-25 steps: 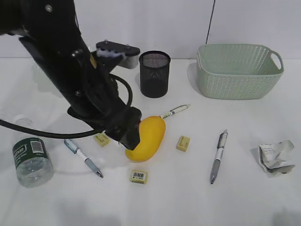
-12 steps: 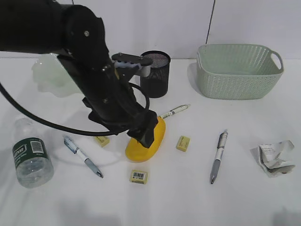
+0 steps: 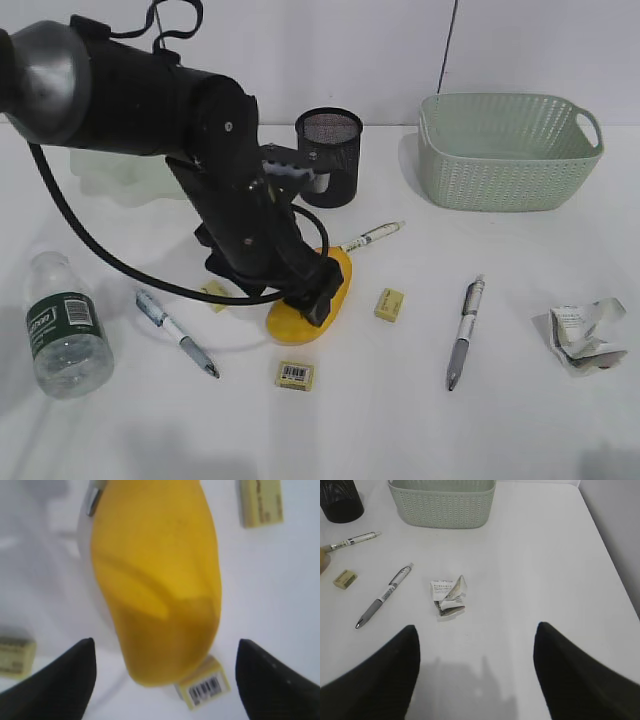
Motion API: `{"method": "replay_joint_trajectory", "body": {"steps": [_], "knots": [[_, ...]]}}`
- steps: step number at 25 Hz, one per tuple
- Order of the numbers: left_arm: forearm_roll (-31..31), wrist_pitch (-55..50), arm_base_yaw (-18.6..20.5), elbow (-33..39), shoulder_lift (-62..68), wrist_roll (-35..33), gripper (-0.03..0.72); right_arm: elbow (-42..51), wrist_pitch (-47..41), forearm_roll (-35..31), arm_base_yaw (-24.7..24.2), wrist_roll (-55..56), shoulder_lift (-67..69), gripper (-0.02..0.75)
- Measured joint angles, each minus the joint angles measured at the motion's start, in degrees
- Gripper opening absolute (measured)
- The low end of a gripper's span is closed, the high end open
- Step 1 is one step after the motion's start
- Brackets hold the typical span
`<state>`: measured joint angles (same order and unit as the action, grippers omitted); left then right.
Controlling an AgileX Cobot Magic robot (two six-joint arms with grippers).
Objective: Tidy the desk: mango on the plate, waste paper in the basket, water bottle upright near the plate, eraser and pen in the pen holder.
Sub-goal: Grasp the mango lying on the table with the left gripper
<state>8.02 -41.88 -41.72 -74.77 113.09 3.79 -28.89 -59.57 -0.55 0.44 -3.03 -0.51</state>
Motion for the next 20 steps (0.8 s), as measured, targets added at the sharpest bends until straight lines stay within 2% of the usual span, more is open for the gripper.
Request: {"method": "replay_joint_trajectory", "body": {"steps": [20], "knots": [[-0.3,4.5,0.0,-0.4,4.0,1.5,0.670,0.0,0.0,0.0,0.0,0.0,0.0,0.561]]}}
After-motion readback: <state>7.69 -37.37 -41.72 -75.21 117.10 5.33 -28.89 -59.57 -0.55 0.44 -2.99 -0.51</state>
